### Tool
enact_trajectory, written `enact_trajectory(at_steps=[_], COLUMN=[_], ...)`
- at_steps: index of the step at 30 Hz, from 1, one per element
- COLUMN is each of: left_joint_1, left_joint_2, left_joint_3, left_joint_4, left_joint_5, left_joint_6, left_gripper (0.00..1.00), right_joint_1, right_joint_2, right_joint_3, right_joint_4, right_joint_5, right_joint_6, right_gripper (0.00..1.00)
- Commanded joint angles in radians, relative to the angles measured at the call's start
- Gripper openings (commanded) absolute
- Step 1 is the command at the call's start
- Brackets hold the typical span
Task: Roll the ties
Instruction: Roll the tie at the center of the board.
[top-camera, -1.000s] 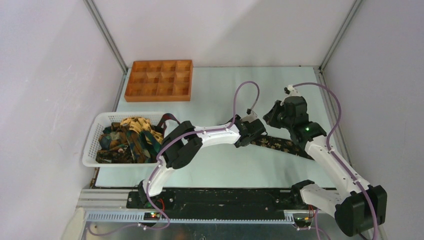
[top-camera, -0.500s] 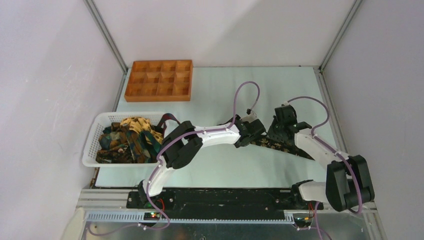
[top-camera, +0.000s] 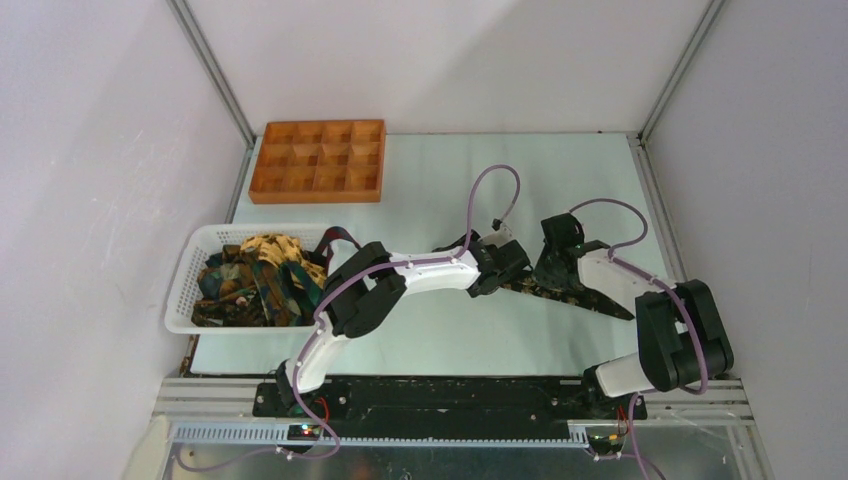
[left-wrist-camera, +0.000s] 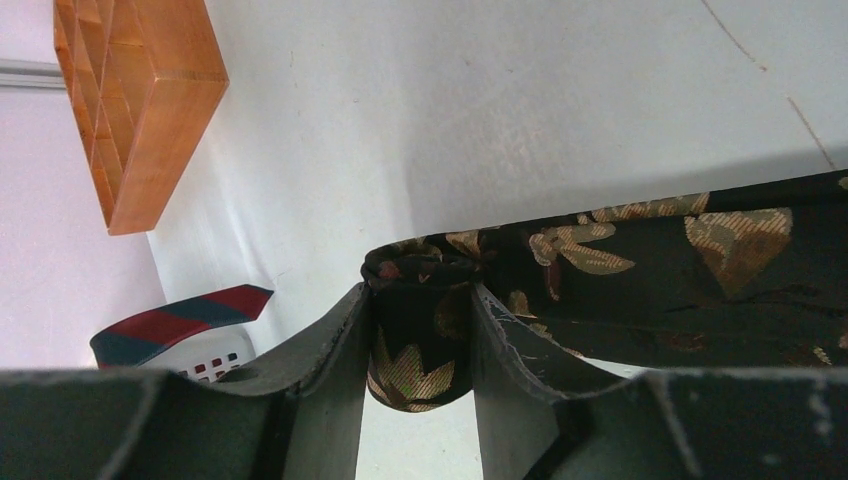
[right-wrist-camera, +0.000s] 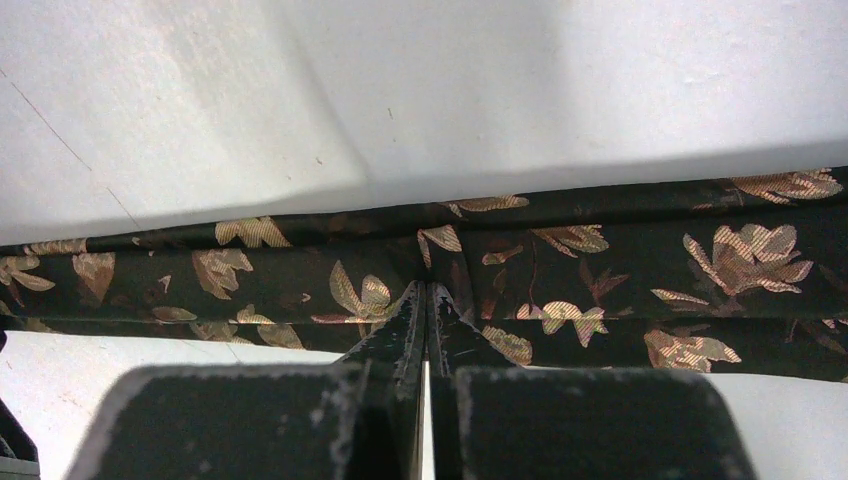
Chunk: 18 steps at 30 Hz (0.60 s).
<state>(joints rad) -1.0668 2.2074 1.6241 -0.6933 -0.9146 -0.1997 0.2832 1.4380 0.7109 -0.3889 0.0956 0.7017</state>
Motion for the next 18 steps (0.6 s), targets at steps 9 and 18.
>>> enact_trajectory(at_steps=[9, 18], left_joint_1=[0.014, 0.013], left_joint_2=[0.011, -0.003], left_joint_3=[-0.041, -0.026], left_joint_4=[0.018, 0.01], left_joint_5=[-0.093, 0.005], left_joint_6=[0.037, 0.004], left_gripper=[0.42, 0.43], right_joint_1=[-0.013, -0.017], right_joint_2=[0.037, 0.043], right_joint_3=[0.002, 0.002], right_joint_4=[0.017, 0.02], right_joint_5=[0.038, 0.033], right_joint_6=[0.014, 0.015], right_gripper=[0.0, 0.0])
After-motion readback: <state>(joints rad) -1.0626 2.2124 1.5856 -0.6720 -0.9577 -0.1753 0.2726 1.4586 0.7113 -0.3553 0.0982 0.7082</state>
